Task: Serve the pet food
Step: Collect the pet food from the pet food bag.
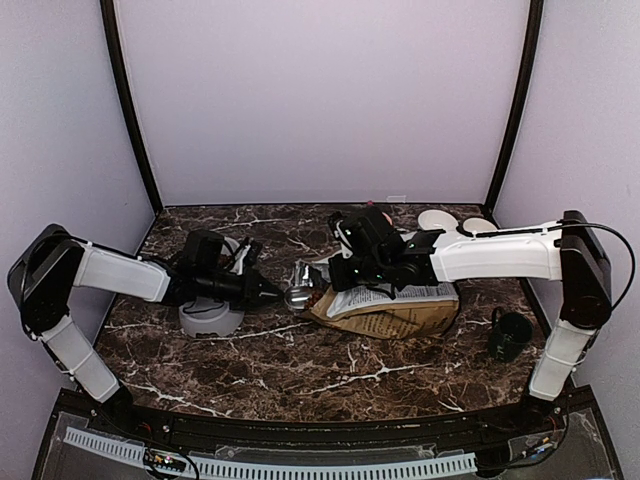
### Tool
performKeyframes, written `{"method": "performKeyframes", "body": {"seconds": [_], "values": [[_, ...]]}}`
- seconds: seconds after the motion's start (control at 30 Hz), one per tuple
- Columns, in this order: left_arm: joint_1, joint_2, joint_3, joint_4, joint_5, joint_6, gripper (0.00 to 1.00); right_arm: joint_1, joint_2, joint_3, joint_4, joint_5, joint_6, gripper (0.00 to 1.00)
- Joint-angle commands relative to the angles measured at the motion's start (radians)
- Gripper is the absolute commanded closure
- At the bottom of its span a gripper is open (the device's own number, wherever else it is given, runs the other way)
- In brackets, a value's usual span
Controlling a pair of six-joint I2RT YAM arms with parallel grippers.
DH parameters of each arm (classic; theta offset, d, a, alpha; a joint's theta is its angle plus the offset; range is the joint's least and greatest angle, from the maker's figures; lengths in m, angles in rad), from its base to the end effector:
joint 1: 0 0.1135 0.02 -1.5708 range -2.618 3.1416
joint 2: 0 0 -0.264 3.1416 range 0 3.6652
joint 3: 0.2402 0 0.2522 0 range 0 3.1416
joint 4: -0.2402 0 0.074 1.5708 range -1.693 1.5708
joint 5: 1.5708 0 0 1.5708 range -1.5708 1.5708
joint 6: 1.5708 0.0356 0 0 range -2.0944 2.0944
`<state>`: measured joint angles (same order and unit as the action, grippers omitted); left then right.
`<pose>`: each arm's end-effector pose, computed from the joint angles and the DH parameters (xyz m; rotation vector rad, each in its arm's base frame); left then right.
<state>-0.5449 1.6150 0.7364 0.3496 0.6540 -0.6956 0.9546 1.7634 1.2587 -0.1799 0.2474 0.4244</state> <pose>0.2645 -0.1857 0.1753 0.2696 2.2967 -1.3835 0.2372 0.3198 0.2381 -0.4652 2.2247 0.4673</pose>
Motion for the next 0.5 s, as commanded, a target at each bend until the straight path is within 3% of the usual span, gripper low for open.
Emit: {"method": "performKeyframes", "body": {"seconds": [0.0, 0.47], "values": [[0.009, -0.051, -0.016, 0.05, 0.032, -0.021, 1.0, -0.022, -0.031, 0.028, 0.009, 0.064, -0.001, 1.0], [0.015, -0.07, -0.018, 0.034, 0.023, -0.024, 1.0, -0.03, -0.036, 0.027, 0.012, 0.074, -0.012, 1.0]]}}
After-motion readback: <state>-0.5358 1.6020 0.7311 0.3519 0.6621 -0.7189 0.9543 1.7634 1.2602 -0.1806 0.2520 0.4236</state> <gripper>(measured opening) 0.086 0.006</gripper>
